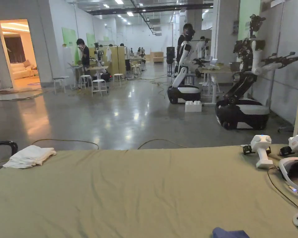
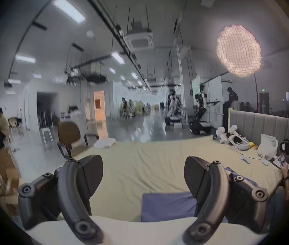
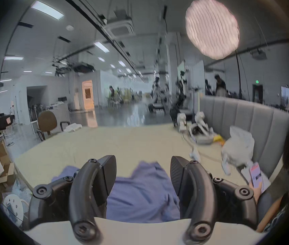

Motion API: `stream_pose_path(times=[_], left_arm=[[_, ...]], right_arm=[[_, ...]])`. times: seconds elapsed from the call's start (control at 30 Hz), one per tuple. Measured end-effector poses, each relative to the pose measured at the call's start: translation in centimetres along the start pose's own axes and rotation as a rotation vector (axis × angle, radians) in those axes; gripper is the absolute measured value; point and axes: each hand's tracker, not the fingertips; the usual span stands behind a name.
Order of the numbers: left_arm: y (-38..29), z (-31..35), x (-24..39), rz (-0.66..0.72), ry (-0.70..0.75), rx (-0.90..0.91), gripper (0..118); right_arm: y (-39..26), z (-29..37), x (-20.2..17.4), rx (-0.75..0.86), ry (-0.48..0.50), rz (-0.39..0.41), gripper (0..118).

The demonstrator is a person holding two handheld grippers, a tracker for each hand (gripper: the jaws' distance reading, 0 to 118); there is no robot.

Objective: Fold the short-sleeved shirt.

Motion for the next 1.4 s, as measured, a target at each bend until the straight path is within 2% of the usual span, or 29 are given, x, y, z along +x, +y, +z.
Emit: stream_pose_path(times=[0.03,0.13,0.17,0.2,0.23,0.27,0.33,0.6,0.8,0.83,0.87,0.93,0.97,1.2,1.3,1.4], left_arm=[[0.7,0.7,0.4,-0.012,-0.045,0.022,97],[1.6,2.0,1.9,-0.038,-0.032,0.031,90],[1.7,2.5,2.1,-0.054,-0.066,0.024,90],[1.8,2.9,2.2,-0.053,-0.100,0.028,74],[1.7,3.1,2.3,-0.047,-0.091,0.029,32],[1.6,3.3,2.7,-0.044,-0.070,0.032,0],[1.7,4.0,2.3,-0.030,-0.109,0.038,0],[1.6,3.5,1.7,0.001,-0.143,0.002,0],[-0.2,0.2,1.4,0.041,-0.168,-0.072,0],[-0.9,-1.2,1.1,0.061,-0.190,-0.109,3],[-1.9,-3.0,0.8,0.080,-0.211,-0.155,16],[-4.8,-7.1,0.1,0.094,-0.287,-0.236,64],[-6.6,-9.4,-0.1,0.110,-0.295,-0.290,70],[-19.0,-26.4,0.8,0.132,-0.244,-0.784,71],[-23.5,-31.2,0.5,0.191,-0.187,-0.914,71],[-25.5,-34.4,0.7,0.174,-0.137,-0.946,70]], right_arm=[[0.6,0.4,-0.8,0.023,0.001,0.011,67],[1.7,1.3,-2.5,0.043,0.022,0.042,57],[2.0,1.5,-3.0,0.039,0.043,0.065,57],[1.9,1.5,-3.2,0.045,0.053,0.081,39],[1.9,1.6,-3.7,0.046,0.048,0.097,9],[1.8,1.9,-4.2,0.059,0.041,0.115,4],[1.8,2.1,-4.5,0.048,0.080,0.114,0],[1.8,1.4,-5.0,0.058,0.094,0.076,0],[1.3,0.3,-4.7,0.014,0.104,0.066,0],[1.1,0.1,-4.6,0.006,0.104,0.064,0],[0.7,-0.1,-4.5,-0.005,0.103,0.059,0],[-0.2,-0.5,-4.2,-0.042,0.105,0.039,0],[-0.7,-0.7,-4.0,-0.060,0.102,0.022,0],[-4.7,-2.3,-1.3,-0.251,0.047,-0.095,0],[-6.1,-2.5,0.1,-0.305,0.015,-0.156,0],[-7.5,-2.4,1.3,-0.345,-0.044,-0.175,0]])
